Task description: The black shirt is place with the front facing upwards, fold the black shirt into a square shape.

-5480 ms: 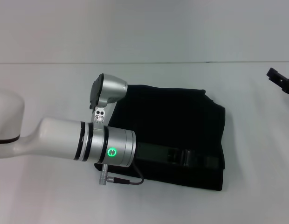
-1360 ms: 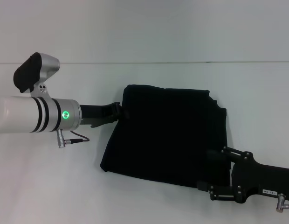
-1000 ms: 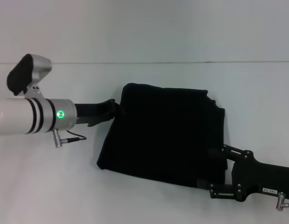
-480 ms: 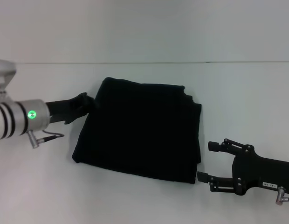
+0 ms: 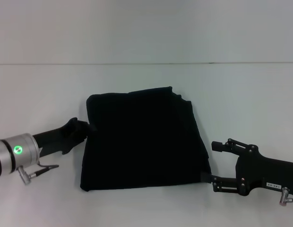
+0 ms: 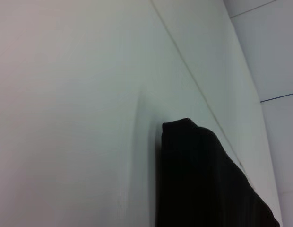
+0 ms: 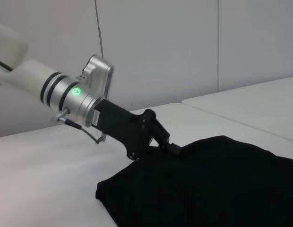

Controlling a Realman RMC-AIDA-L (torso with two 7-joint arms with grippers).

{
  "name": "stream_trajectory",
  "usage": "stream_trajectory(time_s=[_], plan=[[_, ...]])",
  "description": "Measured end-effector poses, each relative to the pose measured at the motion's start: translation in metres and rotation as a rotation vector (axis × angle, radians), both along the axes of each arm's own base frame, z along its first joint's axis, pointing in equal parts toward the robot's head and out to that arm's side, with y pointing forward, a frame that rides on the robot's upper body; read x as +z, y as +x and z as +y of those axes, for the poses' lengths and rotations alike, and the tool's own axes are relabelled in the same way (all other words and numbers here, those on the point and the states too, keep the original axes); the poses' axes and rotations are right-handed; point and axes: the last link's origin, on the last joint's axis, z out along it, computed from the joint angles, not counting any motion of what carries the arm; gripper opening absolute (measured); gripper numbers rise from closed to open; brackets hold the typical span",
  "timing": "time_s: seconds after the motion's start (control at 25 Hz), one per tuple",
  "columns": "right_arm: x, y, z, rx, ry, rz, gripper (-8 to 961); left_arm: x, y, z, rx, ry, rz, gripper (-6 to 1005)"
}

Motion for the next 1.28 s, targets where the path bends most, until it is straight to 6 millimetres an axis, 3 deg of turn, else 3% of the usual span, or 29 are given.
stream_trajectory(time_s=[0.24,0.56,0.76,0.8,0.96,1.28], plan=[[0.001,0.0,0.001,-0.006,0.009,0.005,929,0.0,0.003,-0.003,-0.068,0.012,0.006,66],[0.003,0.002,0.0,-0.015,0.022,0.012,929,0.016,0.005,-0.003,-0.19,0.065,0.04,89],[0.005,0.003,0.001,-0.025,0.042,0.029,928,0.039,-0.003,-0.002,-0.269,0.162,0.092,164],[0.006,0.003,0.001,-0.028,0.045,0.032,928,0.057,-0.005,-0.006,-0.357,0.241,0.134,179],[0.007,0.003,0.002,-0.032,0.064,0.044,928,0.079,-0.006,-0.015,-0.493,0.307,0.222,239],[0.008,0.003,0.003,-0.033,0.12,0.073,927,0.08,0.005,-0.038,-0.817,0.3,0.361,706]])
